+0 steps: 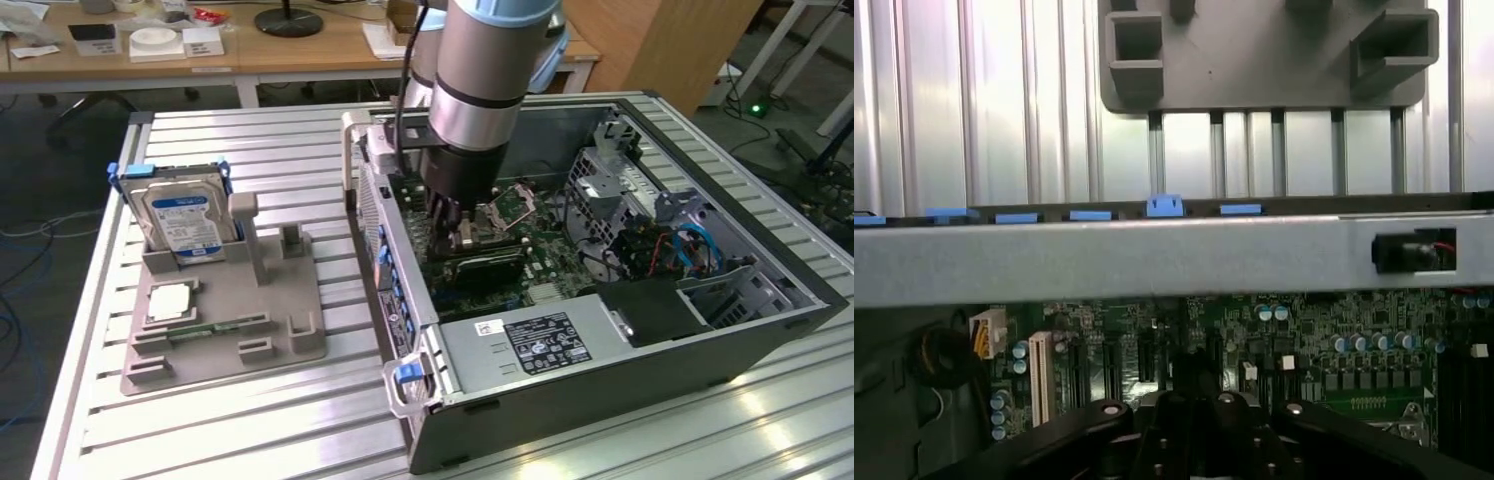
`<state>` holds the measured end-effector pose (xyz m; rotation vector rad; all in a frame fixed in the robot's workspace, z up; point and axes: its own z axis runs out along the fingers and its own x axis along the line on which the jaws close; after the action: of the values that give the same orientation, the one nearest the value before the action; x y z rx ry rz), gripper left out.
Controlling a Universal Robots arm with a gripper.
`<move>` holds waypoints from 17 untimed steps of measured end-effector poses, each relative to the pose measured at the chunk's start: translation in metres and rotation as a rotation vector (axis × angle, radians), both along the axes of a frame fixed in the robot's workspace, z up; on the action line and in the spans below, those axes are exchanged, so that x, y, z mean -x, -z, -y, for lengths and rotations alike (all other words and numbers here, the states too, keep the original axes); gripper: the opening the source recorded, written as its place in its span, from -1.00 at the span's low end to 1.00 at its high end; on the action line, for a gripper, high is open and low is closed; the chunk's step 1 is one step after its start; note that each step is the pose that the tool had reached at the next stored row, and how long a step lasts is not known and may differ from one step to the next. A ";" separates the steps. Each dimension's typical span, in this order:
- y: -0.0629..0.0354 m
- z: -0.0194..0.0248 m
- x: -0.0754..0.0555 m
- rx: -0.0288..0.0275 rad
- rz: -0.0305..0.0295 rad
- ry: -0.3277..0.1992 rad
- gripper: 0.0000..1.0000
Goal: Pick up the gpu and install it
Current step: 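Press down on the gpu until it lock into place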
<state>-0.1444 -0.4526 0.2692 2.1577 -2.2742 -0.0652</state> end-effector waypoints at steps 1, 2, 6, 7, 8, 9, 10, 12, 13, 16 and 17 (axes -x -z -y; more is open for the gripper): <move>0.0000 0.0000 -0.002 -0.0002 0.0001 0.000 -0.80; 0.0000 -0.0001 -0.005 -0.0006 0.0001 -0.001 -0.80; 0.0000 0.0000 -0.012 -0.0043 0.0000 -0.008 -0.80; 0.0001 0.0000 -0.012 -0.0058 0.0001 -0.014 -0.80; 0.0001 0.0000 -0.013 -0.0072 0.0001 -0.023 -0.80; 0.0000 -0.0001 -0.013 -0.0086 0.0000 -0.034 -0.80; 0.0000 0.0000 -0.013 -0.0094 0.0000 -0.044 -0.80; 0.0000 -0.0001 -0.015 -0.0108 0.0000 -0.062 -0.80; 0.0000 -0.0001 -0.016 -0.0109 0.0000 -0.067 -0.80; 0.0000 -0.0001 -0.023 -0.0109 -0.0002 -0.073 -0.80; 0.0000 -0.0001 -0.026 -0.0109 -0.0002 -0.074 -0.80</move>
<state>-0.1187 -0.4526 0.2691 2.2449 -2.1962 -0.0775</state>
